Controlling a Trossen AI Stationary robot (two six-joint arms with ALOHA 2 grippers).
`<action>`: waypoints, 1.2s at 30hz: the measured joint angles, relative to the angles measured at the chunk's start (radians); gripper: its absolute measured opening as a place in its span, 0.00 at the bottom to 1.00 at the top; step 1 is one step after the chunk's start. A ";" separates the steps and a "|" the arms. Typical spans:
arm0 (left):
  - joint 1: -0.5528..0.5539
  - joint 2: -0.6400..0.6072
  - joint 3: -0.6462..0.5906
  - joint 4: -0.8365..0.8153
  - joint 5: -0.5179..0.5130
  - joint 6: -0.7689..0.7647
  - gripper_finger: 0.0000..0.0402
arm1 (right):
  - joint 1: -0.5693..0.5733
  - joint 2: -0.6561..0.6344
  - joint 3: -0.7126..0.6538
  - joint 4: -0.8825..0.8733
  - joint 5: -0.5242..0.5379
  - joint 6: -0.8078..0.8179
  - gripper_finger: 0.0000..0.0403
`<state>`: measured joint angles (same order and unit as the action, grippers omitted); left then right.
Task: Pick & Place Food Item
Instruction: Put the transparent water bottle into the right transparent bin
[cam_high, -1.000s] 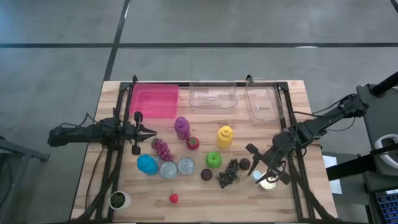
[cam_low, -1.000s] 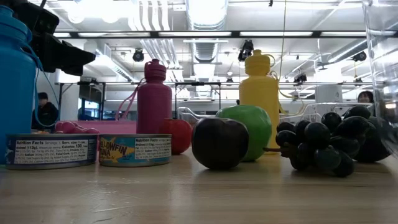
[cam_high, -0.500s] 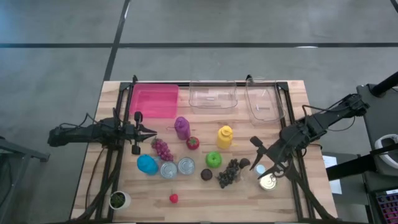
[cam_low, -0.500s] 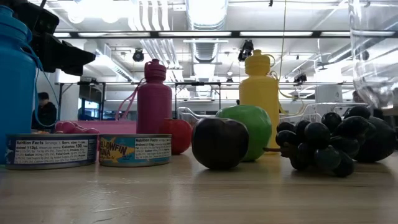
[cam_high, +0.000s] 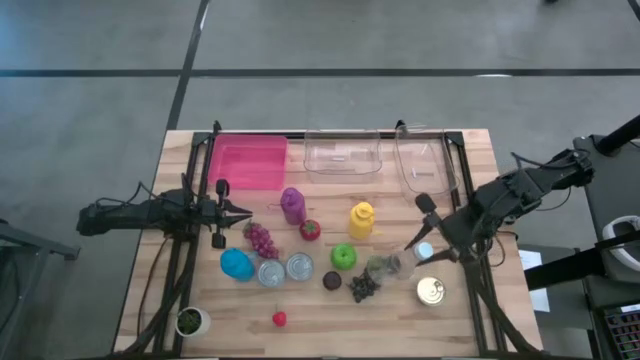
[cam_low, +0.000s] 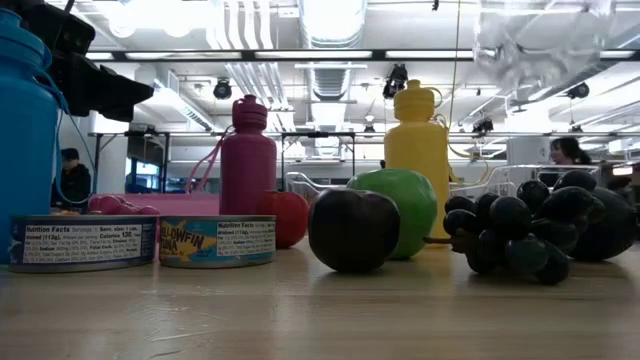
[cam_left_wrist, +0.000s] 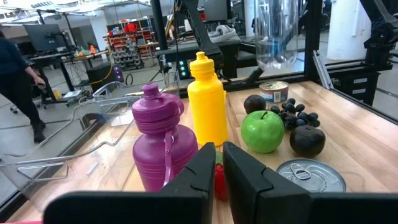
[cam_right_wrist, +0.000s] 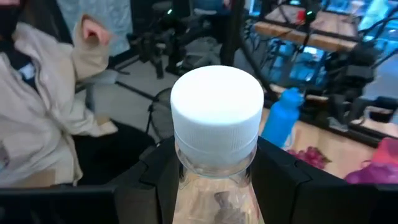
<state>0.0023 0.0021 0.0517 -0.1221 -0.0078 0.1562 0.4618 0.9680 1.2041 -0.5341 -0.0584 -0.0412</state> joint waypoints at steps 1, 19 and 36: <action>0.000 0.000 0.000 0.000 0.000 0.000 0.09 | 0.000 0.000 0.016 -0.011 0.016 0.005 0.38; 0.000 0.000 0.000 0.000 0.000 0.000 0.09 | -0.093 -0.017 0.180 -0.262 0.251 0.177 0.39; 0.000 0.000 0.000 0.000 0.000 0.000 0.09 | -0.232 -0.092 0.174 -0.279 0.674 0.282 0.39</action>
<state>0.0022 0.0021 0.0518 -0.1219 -0.0078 0.1562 0.2301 0.8764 1.3781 -0.8135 0.6156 0.2403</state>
